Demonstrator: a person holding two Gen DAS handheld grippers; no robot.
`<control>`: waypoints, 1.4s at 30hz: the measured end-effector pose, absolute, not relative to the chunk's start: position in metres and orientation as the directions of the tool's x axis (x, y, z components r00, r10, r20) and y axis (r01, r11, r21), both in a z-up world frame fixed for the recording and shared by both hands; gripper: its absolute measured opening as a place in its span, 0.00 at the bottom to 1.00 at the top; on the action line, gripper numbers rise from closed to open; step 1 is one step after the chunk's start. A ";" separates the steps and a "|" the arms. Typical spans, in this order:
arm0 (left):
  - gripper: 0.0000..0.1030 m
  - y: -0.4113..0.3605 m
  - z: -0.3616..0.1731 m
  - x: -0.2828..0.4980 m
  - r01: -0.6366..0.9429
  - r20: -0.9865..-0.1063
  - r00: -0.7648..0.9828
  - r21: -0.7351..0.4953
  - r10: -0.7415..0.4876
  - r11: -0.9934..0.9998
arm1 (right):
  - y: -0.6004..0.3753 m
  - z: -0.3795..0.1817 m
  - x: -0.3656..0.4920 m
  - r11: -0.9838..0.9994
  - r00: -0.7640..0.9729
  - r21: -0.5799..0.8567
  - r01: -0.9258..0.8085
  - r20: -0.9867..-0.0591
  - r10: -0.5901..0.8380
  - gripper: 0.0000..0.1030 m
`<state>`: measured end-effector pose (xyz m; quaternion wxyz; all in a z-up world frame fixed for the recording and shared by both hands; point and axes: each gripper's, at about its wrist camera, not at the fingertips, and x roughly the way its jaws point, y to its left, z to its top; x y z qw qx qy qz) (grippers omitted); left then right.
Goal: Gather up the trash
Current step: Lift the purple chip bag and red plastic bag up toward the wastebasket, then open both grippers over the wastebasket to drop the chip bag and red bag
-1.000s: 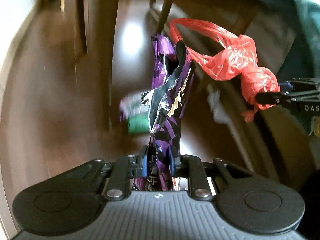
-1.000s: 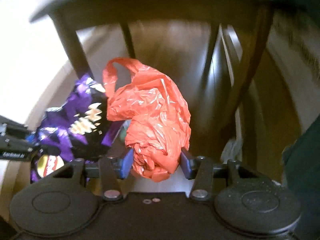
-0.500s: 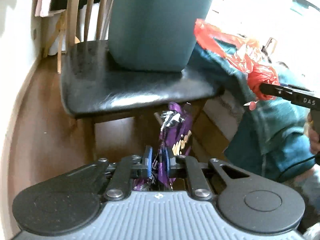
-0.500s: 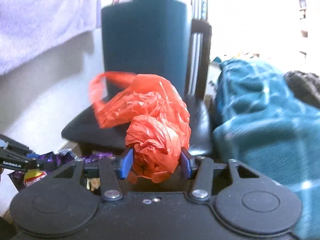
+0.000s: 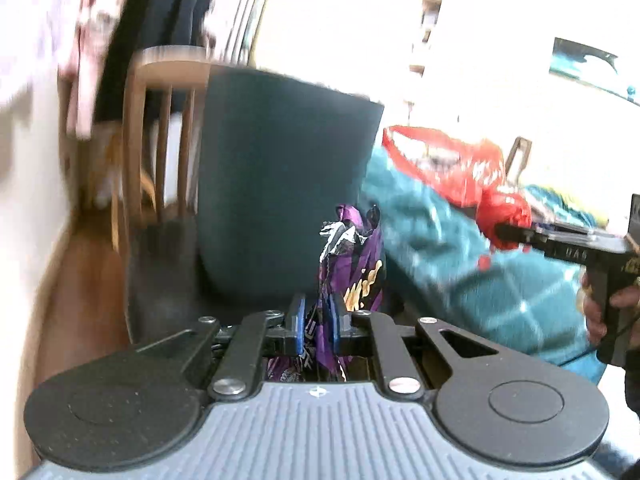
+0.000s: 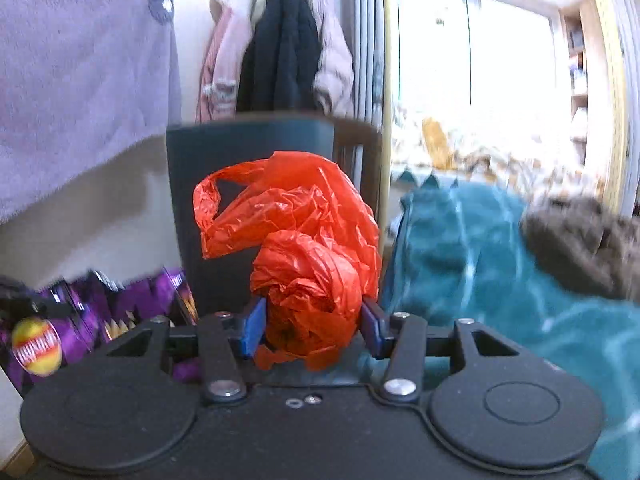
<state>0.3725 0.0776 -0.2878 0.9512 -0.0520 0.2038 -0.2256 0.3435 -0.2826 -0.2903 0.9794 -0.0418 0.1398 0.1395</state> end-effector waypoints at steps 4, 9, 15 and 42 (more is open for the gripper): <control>0.12 0.075 -0.232 0.370 0.415 -0.262 0.857 -0.157 -0.443 0.896 | -0.281 -0.251 0.348 0.957 0.941 -0.073 -0.280 -0.219 0.258 0.47; 0.12 0.067 -0.158 0.371 0.410 -0.125 0.898 -0.104 -0.421 0.906 | -0.267 -0.204 0.363 0.952 0.957 -0.130 -0.276 -0.134 0.259 0.47; 0.12 0.036 -0.095 0.402 0.292 -0.057 0.955 -0.012 -0.292 0.956 | -0.244 -0.169 0.405 0.952 0.964 -0.170 -0.255 -0.117 0.237 0.47; 0.11 -0.031 -0.103 0.581 0.048 -0.186 0.982 0.061 -0.036 0.997 | -0.147 -0.179 0.533 0.933 0.933 -0.253 -0.256 -0.318 0.170 0.50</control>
